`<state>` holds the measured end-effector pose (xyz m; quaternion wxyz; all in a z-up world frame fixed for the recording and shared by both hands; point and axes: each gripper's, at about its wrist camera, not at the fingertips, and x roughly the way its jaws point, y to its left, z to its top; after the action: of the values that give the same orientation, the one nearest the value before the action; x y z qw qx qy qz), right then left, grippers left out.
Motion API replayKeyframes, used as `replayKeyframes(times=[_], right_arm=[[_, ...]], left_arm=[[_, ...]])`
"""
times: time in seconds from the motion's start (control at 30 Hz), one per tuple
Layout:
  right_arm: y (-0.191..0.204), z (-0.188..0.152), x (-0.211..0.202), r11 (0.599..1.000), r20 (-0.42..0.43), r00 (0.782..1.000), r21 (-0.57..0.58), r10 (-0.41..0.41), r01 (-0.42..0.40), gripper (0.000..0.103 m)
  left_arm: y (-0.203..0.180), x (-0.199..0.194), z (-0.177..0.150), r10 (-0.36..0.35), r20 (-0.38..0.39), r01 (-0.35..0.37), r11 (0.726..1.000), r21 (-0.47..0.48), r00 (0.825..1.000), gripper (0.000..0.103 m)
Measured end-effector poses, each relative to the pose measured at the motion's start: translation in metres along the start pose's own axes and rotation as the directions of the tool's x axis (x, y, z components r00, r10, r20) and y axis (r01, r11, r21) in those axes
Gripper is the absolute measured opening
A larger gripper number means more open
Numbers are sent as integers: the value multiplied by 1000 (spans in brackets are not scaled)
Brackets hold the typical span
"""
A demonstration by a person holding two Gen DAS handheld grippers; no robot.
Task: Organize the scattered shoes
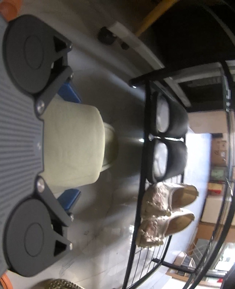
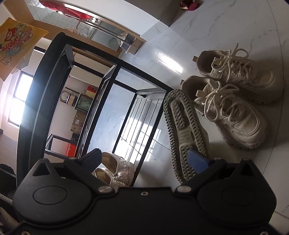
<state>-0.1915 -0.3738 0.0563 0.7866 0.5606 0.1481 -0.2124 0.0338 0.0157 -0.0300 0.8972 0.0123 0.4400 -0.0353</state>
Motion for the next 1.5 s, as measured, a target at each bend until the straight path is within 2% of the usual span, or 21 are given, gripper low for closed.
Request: replayKeyframes(times=[0.03, 0.17, 0.3, 0.4, 0.53, 0.63, 0.7, 0.73, 0.8, 0.83, 0.9, 0.93, 1.03, 1.07, 1.13, 1.23, 1.3, 1.43, 1.5], right_arm=[[0, 1, 0, 1000, -3, 1000, -1, -1, 1, 103], [1, 2, -1, 1000, -3, 1000, -1, -5, 5, 103], [8, 0, -1, 998, -4, 999, -38, -39, 39, 103], [34, -7, 14, 984, -76, 994, -166, -83, 69, 103], [72, -18, 38, 935, -174, 974, -345, -148, 81, 103], [99, -42, 63, 912, -262, 956, -410, -136, 17, 103], [118, -72, 81, 887, -327, 937, -459, -120, -46, 103], [125, -93, 91, 871, -368, 922, -485, -122, -79, 103], [135, -140, 111, 834, -462, 876, -532, -142, -146, 103], [137, -166, 122, 816, -519, 840, -548, -160, -183, 103], [136, -220, 144, 783, -643, 737, -562, -211, -266, 103], [135, -243, 153, 767, -674, 699, -572, -238, -291, 103], [129, -298, 170, 714, -696, 643, -623, -320, -319, 103], [127, -310, 174, 701, -694, 636, -636, -338, -323, 103], [130, -330, 183, 671, -660, 652, -678, -375, -301, 103], [126, -345, 195, 634, -589, 684, -736, -429, -236, 103], [121, -350, 202, 605, -548, 696, -769, -463, -204, 103], [113, -367, 214, 554, -513, 688, -811, -513, -191, 103], [112, -371, 215, 538, -499, 703, -820, -506, -195, 103]], left_arm=[[2, 1, 0, -6, -30, 6, 1000, -12, 1000, 101], [3, -5, -1, -28, -35, 28, 1000, -3, 999, 102], [1, -24, 7, -10, 3, 10, 999, 33, 1000, 102], [13, -60, 30, -30, 86, 28, 999, 21, 996, 102], [39, -114, 50, -62, 179, 61, 998, 10, 982, 102], [60, -156, 39, -47, 251, 21, 994, 104, 967, 102], [70, -166, 31, -36, 274, 0, 991, 133, 961, 102], [77, -167, 27, -30, 273, -5, 992, 128, 962, 102], [91, -168, 19, -17, 269, -15, 993, 117, 963, 102], [98, -168, 16, -12, 266, -17, 994, 107, 964, 102], [114, -162, 19, -8, 237, 7, 1000, 8, 971, 102], [125, -156, 21, 2, 216, 11, 998, -60, 976, 102], [139, -141, 23, 32, 172, -7, 989, -149, 985, 102], [145, -136, 23, 37, 156, -9, 984, -177, 987, 102], [155, -127, 24, 57, 137, -25, 974, -227, 989, 102], [162, -122, 26, 93, 141, -58, 970, -237, 986, 102], [167, -120, 25, 89, 135, -54, 968, -247, 987, 102], [172, -119, 24, 71, 128, -36, 966, -258, 989, 102], [173, -121, 24, 68, 134, -32, 965, -259, 989, 102]])
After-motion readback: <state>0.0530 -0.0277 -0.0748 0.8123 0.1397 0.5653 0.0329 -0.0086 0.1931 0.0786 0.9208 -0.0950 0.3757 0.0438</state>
